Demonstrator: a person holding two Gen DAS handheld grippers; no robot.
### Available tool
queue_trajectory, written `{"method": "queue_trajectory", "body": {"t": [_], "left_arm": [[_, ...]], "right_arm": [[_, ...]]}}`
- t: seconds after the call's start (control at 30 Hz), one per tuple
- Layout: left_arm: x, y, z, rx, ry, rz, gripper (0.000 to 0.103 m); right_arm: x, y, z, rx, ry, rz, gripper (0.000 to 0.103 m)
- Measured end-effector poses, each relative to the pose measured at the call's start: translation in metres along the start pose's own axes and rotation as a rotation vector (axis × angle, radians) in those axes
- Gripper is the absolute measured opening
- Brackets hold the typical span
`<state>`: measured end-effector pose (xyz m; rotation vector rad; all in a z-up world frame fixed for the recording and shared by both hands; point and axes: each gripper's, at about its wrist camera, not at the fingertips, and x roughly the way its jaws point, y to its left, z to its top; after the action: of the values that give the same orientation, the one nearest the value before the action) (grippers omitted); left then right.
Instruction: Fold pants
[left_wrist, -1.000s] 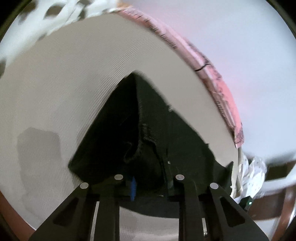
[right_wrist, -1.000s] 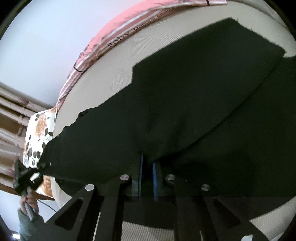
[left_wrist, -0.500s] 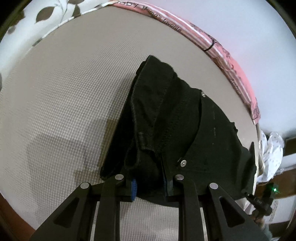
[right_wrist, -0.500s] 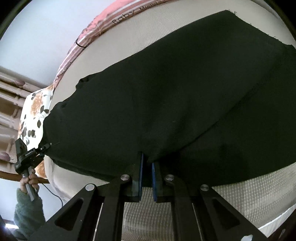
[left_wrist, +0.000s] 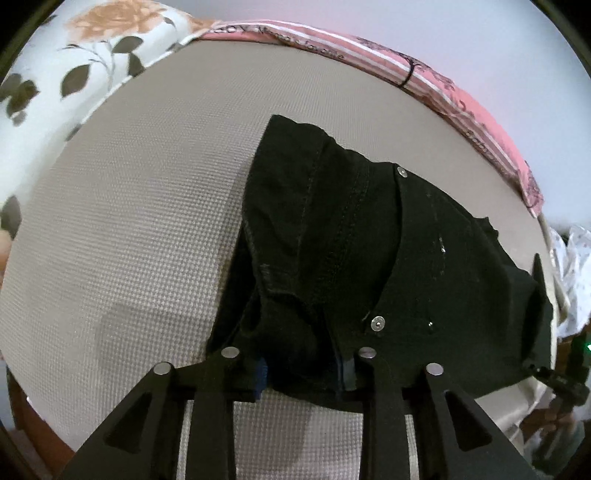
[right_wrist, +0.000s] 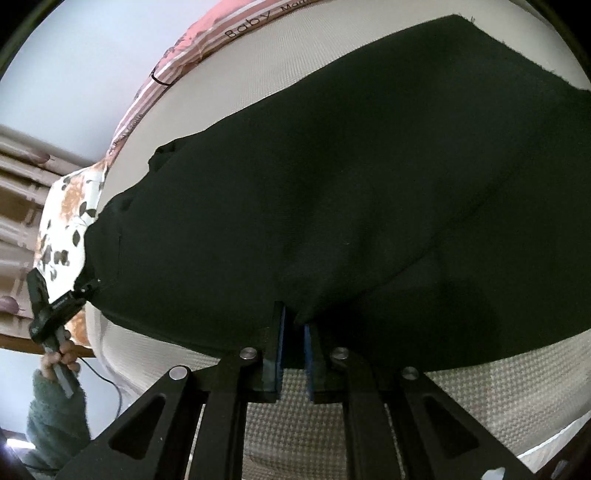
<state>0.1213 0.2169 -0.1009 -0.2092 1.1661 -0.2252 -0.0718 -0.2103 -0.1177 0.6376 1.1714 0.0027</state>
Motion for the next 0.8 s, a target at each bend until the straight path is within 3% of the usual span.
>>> {"method": "queue_trajectory", "body": {"t": [0.1,0.17,0.27,0.37,0.5,0.6,0.8], "left_arm": [[-0.006,0.001,-0.003,-0.019,0.002,0.005,0.041],[-0.015,-0.001,-0.004,-0.018,-0.006,0.021,0.046],[-0.036,-0.002,-0.010,-0.013,-0.037,0.039,0.048],[-0.061,-0.015,-0.020,0.025,-0.118,0.079,0.048],[-0.079,-0.069,-0.036,0.186,-0.232,0.105,0.048],[-0.073,-0.121,-0.047,0.302,-0.238,0.052,0.048],[-0.039,-0.221,-0.065,0.499,-0.145,-0.104,0.048]], "right_arm": [[-0.003,0.000,0.001,0.001,0.011,0.042,0.028],[-0.010,-0.001,0.001,-0.001,0.004,0.051,0.045],[-0.028,-0.010,0.004,-0.006,-0.023,0.059,0.045],[-0.053,-0.037,0.013,0.042,-0.094,0.074,0.045],[-0.081,-0.087,0.036,0.134,-0.200,0.046,0.045],[-0.095,-0.120,0.054,0.201,-0.250,0.055,0.045],[-0.103,-0.171,0.085,0.274,-0.296,0.030,0.043]]}}
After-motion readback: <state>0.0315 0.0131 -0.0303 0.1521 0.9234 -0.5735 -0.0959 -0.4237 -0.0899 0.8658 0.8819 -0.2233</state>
